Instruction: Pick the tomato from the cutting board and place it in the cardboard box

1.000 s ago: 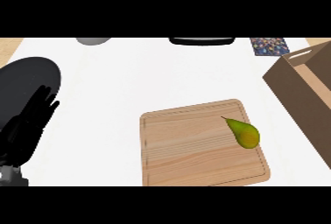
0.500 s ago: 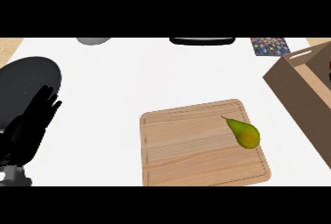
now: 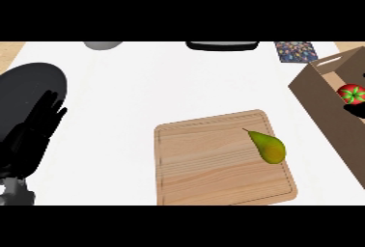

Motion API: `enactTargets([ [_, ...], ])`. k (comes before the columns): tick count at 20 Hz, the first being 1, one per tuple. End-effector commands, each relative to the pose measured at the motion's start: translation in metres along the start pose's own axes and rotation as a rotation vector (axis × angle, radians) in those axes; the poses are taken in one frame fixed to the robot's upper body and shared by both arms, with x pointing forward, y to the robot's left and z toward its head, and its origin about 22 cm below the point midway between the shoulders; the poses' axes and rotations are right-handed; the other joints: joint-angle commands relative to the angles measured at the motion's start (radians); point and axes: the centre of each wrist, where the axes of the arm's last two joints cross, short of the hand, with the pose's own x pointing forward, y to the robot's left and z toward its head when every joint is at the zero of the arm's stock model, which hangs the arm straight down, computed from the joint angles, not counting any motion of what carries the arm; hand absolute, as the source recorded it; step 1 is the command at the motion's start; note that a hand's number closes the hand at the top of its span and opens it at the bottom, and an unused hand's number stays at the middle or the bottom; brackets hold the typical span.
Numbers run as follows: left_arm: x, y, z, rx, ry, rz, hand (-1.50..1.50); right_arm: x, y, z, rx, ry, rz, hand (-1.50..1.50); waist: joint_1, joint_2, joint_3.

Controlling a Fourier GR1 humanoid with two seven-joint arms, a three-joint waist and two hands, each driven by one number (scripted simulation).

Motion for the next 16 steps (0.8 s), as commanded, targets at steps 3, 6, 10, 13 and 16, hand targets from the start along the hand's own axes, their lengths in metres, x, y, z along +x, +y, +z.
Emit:
enactTargets([
  [3, -0.007, -0.002, 0.004, -0.010, 0.034, -0.010, 0.00, -0.024, 0.014, 0.003, -0.044, -0.093, -0.135, -1.50, 0.000, 0.006, 0.008],
  [6, -0.005, 0.011, 0.005, 0.023, 0.003, -0.007, 0.00, -0.019, -0.001, 0.014, -0.206, -0.069, -0.362, -1.50, -0.014, 0.002, 0.008],
  [10, 0.002, 0.010, 0.005, 0.021, 0.008, 0.001, 0.00, -0.030, -0.025, 0.018, -0.306, -0.036, -0.565, -1.50, -0.018, -0.001, 0.008],
  [13, -0.010, 0.016, 0.009, 0.016, 0.024, -0.005, 0.00, -0.066, -0.039, 0.020, -0.346, -0.027, -0.675, -1.50, -0.021, 0.001, 0.008],
  [16, 0.006, 0.011, 0.012, 0.004, 0.007, 0.007, 0.00, -0.089, -0.036, 0.017, -0.361, 0.020, -0.724, -1.50, -0.004, 0.004, 0.008],
])
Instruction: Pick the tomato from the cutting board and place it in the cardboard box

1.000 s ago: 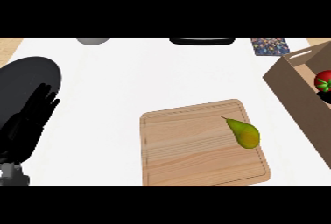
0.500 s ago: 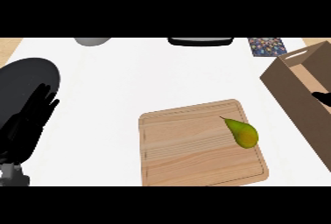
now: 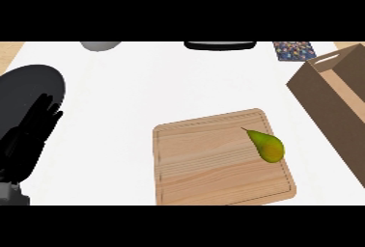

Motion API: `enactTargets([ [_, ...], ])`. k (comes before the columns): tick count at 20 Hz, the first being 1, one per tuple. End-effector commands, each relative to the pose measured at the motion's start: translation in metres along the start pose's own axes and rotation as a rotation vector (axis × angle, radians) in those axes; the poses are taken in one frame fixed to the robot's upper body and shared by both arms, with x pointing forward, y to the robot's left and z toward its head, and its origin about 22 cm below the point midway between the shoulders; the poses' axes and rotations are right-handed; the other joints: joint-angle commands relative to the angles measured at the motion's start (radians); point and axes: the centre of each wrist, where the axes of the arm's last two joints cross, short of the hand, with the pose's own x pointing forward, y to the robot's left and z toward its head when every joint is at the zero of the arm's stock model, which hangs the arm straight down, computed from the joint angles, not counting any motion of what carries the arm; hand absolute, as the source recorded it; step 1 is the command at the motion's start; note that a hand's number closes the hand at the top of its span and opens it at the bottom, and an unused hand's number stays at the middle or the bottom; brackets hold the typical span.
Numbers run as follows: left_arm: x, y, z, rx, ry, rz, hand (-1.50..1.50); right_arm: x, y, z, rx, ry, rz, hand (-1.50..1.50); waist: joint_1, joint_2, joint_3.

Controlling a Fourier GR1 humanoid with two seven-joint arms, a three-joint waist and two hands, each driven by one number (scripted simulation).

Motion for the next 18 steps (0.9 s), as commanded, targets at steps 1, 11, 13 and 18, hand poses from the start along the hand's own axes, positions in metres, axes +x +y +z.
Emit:
enactTargets([
  [1, 0.009, -0.029, -0.001, -0.003, -0.016, 0.013, 0.00, -0.010, -0.047, 0.009, -0.048, 0.010, -0.078, -1.50, -0.008, -0.001, 0.000],
  [11, -0.003, -0.014, 0.004, -0.011, -0.008, 0.018, 0.00, -0.052, -0.122, -0.002, -0.033, 0.011, -0.171, -1.50, 0.009, 0.003, 0.000],
  [13, -0.002, -0.010, 0.006, 0.011, 0.006, 0.001, 0.00, -0.071, -0.145, 0.022, -0.015, 0.003, -0.162, -1.50, 0.001, 0.001, 0.001],
  [18, -0.006, -0.010, -0.006, -0.014, -0.001, -0.002, 0.00, -0.090, -0.147, 0.024, -0.002, -0.013, -0.134, -1.50, 0.004, 0.003, 0.000],
])
